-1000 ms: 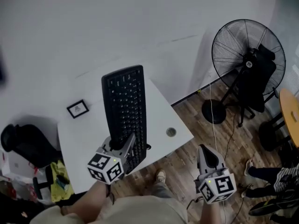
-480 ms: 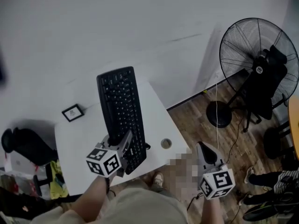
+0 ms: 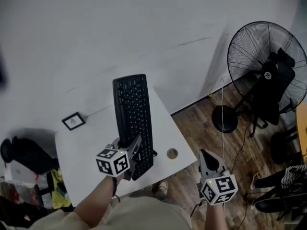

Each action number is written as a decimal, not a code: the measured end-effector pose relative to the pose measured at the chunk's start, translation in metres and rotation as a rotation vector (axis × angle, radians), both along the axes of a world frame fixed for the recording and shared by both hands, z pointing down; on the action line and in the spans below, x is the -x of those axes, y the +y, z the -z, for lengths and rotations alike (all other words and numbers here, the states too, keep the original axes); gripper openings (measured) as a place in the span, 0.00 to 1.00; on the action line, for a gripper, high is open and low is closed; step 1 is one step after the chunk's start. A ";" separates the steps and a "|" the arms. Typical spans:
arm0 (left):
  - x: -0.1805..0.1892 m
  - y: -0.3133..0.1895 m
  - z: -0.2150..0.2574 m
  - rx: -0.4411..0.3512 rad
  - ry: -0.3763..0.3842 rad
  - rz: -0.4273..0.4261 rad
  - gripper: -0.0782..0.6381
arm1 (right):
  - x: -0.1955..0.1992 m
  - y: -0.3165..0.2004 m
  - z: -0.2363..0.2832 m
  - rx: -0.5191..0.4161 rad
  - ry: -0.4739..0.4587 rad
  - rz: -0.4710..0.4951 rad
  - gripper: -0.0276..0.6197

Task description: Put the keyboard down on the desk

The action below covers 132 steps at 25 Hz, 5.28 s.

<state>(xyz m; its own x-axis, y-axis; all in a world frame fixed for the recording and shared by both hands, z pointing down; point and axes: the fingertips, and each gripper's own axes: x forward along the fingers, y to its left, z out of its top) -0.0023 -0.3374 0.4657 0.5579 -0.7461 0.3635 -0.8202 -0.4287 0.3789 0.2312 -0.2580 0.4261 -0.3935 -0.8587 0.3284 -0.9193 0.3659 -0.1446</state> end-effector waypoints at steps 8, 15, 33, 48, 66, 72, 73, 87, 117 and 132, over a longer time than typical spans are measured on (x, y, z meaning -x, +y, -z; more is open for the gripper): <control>-0.001 -0.039 -0.060 0.161 0.055 -0.029 0.23 | 0.025 -0.021 -0.031 0.091 -0.005 0.026 0.08; -0.011 -0.061 -0.116 0.302 0.104 -0.070 0.23 | 0.031 -0.034 -0.065 0.180 0.009 0.013 0.08; -0.037 -0.088 -0.219 0.572 0.101 -0.242 0.27 | 0.054 -0.040 -0.138 0.385 -0.075 0.021 0.08; -0.024 -0.112 -0.270 0.580 -0.046 -0.089 0.55 | 0.068 -0.051 -0.159 0.457 -0.120 0.019 0.08; 0.035 -0.097 -0.244 0.421 -0.306 -0.013 0.65 | 0.087 -0.056 -0.116 0.338 -0.029 0.079 0.08; 0.035 -0.087 -0.176 0.246 -0.323 -0.065 0.65 | 0.090 -0.062 -0.059 0.189 0.050 0.086 0.08; 0.034 -0.084 -0.164 0.226 -0.315 -0.072 0.64 | 0.090 -0.063 -0.049 0.164 0.052 0.086 0.08; 0.030 -0.048 0.008 -0.103 -0.197 -0.124 0.40 | 0.092 -0.051 0.115 -0.200 0.058 0.108 0.08; 0.053 0.029 0.074 -0.379 -0.221 -0.106 0.14 | 0.090 -0.009 0.073 -0.123 0.061 0.112 0.08; 0.052 0.029 0.075 -0.381 -0.197 -0.112 0.14 | 0.101 -0.014 0.062 -0.090 0.036 0.135 0.08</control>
